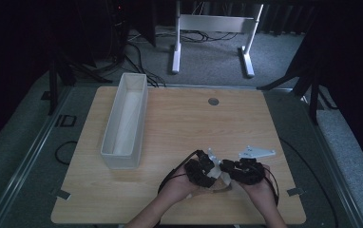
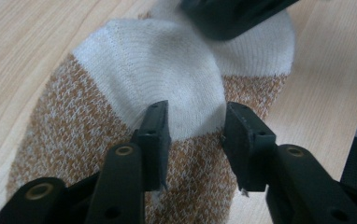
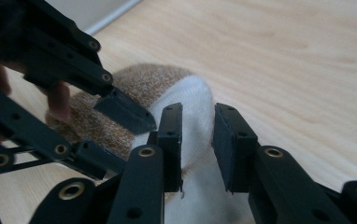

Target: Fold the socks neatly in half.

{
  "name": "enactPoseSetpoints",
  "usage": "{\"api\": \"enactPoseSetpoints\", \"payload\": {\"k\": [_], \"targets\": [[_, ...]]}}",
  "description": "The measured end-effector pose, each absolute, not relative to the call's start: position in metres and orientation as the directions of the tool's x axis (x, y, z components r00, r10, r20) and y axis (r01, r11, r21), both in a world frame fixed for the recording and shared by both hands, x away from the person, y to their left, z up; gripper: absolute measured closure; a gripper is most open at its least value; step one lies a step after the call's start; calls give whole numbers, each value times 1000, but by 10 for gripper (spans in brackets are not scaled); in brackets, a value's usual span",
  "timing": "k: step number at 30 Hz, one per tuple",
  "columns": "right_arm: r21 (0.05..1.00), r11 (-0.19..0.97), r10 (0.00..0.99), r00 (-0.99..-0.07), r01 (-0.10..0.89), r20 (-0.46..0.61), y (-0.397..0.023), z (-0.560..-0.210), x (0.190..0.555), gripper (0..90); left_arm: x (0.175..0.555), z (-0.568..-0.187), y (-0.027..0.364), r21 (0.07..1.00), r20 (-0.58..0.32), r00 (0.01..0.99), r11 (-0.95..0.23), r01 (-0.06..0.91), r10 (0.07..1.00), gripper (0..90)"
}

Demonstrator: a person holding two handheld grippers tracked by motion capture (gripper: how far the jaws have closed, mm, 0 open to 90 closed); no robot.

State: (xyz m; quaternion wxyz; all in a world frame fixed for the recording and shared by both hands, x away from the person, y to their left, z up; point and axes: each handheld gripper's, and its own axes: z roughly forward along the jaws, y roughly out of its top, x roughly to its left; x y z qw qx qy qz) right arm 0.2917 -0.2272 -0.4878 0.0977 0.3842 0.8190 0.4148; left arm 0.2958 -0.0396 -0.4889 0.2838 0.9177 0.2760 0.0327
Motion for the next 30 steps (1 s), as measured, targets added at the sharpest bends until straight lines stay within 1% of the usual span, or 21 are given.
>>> {"api": "enactPoseSetpoints", "payload": {"k": [1, 4, 7, 8, 14, 15, 17, 20, 23, 25, 30], "targets": [[739, 379, 714, -684, 557, 150, -224, -492, 294, 719, 295, -490, -40, 539, -102, 848, -688, 486, 520, 665], [711, 417, 710, -691, 566, 134, -217, -501, 296, 812, 294, -490, -40, 542, -116, 851, -685, 487, 513, 765], [715, 429, 702, -702, 551, 120, -214, -497, 293, 842, 291, -484, -38, 556, -117, 851, -677, 483, 512, 834], [718, 436, 698, -708, 542, 110, -213, -494, 291, 844, 291, -481, -38, 564, -111, 851, -673, 479, 513, 839], [755, 425, 687, -721, 500, 91, -218, -470, 278, 846, 284, -461, -34, 608, -121, 860, -648, 459, 495, 842], [763, 412, 686, -721, 498, 100, -220, -467, 276, 847, 283, -458, -33, 615, -124, 862, -644, 455, 491, 828], [767, 406, 682, -723, 497, 108, -224, -461, 272, 847, 281, -452, -31, 635, -123, 864, -630, 447, 489, 765], [770, 401, 681, -723, 496, 111, -229, -458, 265, 847, 282, -449, -29, 647, -109, 856, -618, 446, 505, 727], [763, 406, 691, -715, 502, 103, -234, -462, 261, 847, 286, -456, -27, 630, -85, 847, -630, 454, 525, 733], [751, 412, 706, -702, 516, 95, -238, -468, 260, 848, 289, -465, -29, 599, -79, 847, -655, 462, 525, 753], [708, 430, 729, -678, 560, 94, -246, -488, 260, 850, 296, -488, -30, 555, -96, 842, -674, 488, 531, 777]]}}
